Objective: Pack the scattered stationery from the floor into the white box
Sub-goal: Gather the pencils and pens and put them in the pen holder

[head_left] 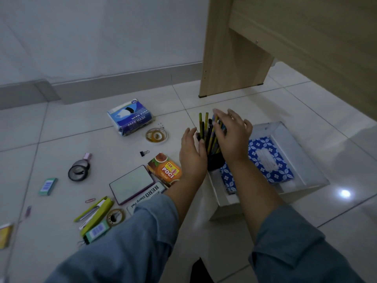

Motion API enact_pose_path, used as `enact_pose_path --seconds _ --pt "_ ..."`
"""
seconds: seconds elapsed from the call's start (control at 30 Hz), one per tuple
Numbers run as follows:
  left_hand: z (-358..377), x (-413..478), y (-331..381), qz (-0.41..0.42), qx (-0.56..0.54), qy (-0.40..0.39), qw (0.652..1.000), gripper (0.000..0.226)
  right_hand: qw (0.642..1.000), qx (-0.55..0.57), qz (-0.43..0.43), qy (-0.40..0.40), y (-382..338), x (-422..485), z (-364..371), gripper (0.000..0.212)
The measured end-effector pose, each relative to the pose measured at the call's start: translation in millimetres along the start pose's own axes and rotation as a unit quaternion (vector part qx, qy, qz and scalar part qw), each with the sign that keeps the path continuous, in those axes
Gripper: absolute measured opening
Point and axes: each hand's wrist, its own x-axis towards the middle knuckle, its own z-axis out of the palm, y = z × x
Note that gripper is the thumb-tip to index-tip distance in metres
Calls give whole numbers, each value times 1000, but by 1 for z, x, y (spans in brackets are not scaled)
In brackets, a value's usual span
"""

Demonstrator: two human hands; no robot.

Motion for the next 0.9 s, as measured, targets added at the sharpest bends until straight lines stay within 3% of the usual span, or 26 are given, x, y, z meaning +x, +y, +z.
enact_pose_path --seconds 0.1,0.23,0.33,0.43,0.5,0.57,0.67,0.8,0.9 --pt "-4 -10 -5 -22 -57 -60 996 46 999 -6 -6 -50 2 -10 8 35" --pt "-7 -20 -11 -43 -90 -134 986 52 998 -35 -38 -37 4 -14 7 40" --pt "-14 -24 -17 -56 -85 -153 983 51 997 -21 -3 -69 5 -17 7 46" --pt "-27 -23 -24 -69 -101 -128 984 51 1000 9 4 -6 -6 -21 5 39" --pt "-39 -21 -30 -81 -107 -78 988 47 996 45 -46 61 -23 -19 5 29" --pt "-54 -18 -41 -101 -97 -21 990 40 987 86 -118 70 -43 -19 11 23" --pt "-80 -16 -62 -144 -87 41 985 33 984 107 -127 -67 -71 -27 32 26" --pt "-112 -21 -88 -153 -40 67 985 31 950 -8 46 -310 -76 -47 76 54" --pt "-126 -26 -102 -164 -19 61 984 32 908 -58 141 -391 -64 -66 98 70"
